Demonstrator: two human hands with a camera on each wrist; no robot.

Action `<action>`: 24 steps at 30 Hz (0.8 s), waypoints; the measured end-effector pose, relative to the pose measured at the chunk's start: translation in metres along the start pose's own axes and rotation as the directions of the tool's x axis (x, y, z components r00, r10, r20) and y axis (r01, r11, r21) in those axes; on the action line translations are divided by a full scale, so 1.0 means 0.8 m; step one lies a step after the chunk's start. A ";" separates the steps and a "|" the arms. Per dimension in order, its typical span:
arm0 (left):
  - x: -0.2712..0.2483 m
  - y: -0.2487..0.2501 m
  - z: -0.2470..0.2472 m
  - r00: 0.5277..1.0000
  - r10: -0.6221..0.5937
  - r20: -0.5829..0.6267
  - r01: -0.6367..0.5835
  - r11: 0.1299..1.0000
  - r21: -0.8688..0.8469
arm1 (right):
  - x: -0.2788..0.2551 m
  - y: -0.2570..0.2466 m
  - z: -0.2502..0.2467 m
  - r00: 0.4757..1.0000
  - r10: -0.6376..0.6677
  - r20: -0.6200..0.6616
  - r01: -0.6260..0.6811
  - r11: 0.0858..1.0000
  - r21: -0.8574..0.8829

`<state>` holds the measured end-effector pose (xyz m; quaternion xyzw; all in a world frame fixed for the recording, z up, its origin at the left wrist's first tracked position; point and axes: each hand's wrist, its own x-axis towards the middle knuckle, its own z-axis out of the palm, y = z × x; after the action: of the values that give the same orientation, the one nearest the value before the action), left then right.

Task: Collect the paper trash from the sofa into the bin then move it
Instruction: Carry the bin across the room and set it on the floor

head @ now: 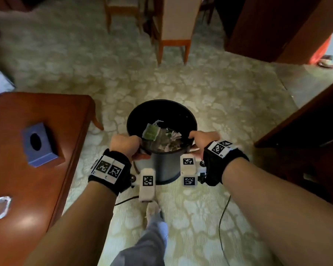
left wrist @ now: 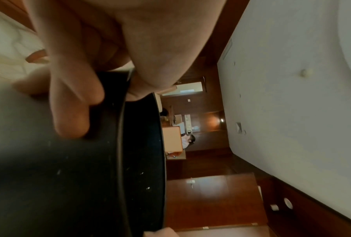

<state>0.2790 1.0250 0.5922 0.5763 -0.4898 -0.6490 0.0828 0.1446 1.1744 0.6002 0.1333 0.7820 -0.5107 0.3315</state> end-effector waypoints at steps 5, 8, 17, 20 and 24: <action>0.092 0.083 0.013 0.996 -0.074 -0.050 0.071 0.996 -0.061 | 0.093 -0.104 0.062 0.996 0.007 0.089 -0.002 0.998 -0.064; 0.135 0.136 0.023 0.993 -0.078 -0.088 0.073 0.995 -0.061 | 0.142 -0.163 0.092 0.993 0.009 0.119 -0.003 0.999 -0.053; 0.269 0.282 0.099 0.978 -0.076 -0.194 0.045 0.986 -0.159 | 0.310 -0.333 0.150 0.983 -0.028 0.184 0.046 0.994 -0.099; 0.320 0.330 0.129 0.972 -0.088 -0.217 0.051 0.984 -0.169 | 0.377 -0.396 0.172 0.961 -0.025 0.274 0.069 0.986 -0.152; 0.375 0.384 0.155 0.949 -0.135 -0.285 0.058 0.963 -0.264 | 0.449 -0.476 0.213 0.930 -0.013 0.367 0.094 0.974 -0.205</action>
<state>-0.0607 0.7348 0.5989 0.6764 -0.3561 -0.6139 0.1967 -0.2660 0.8080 0.5916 -0.0224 0.7619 -0.4462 0.4691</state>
